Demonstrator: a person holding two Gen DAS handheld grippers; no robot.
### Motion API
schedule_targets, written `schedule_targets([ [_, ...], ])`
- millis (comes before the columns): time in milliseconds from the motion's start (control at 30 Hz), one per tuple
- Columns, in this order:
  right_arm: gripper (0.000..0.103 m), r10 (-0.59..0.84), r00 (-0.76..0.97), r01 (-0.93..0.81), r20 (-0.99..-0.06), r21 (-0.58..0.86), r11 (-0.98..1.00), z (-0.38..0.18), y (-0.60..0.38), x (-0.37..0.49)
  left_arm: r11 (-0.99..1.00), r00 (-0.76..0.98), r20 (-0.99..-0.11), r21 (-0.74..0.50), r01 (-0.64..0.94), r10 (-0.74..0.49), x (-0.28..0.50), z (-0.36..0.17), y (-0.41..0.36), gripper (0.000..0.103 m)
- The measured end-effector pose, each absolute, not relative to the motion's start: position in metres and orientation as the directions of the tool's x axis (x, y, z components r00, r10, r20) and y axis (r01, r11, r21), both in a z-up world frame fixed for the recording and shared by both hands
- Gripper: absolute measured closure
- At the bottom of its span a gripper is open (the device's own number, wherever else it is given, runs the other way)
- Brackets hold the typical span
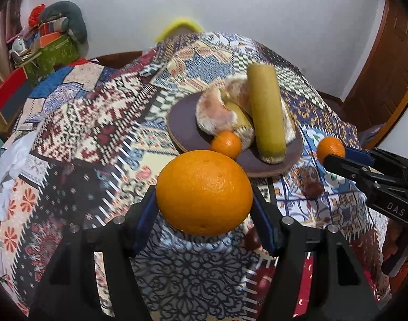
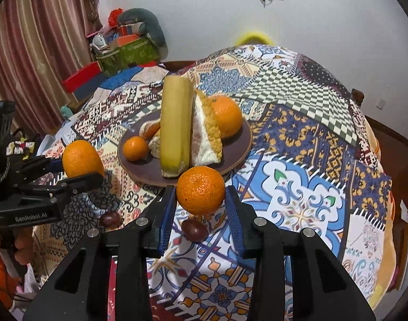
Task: Organize fruits
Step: 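Grasp the large orange with the left gripper while the right gripper grasps a small tangerine, then lower the large orange and tangerine onto the plate and open both grippers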
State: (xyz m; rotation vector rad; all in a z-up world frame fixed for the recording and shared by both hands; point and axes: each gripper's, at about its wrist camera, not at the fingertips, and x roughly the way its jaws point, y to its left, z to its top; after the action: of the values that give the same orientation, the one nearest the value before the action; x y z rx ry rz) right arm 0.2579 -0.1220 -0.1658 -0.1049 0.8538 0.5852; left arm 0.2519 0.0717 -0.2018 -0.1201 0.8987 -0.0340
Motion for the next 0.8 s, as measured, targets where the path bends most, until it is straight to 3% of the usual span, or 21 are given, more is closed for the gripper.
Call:
schedule_targets([
  [800, 0.069, 0.469, 0.527, -0.545, -0.709, 0.141, 0.826, -0.164, -0.107, 0.282, 0.994, 0.65, -0.76, -0.091, -0.061, -0.03, 0.325, -0.193, 0.087, 0.038],
])
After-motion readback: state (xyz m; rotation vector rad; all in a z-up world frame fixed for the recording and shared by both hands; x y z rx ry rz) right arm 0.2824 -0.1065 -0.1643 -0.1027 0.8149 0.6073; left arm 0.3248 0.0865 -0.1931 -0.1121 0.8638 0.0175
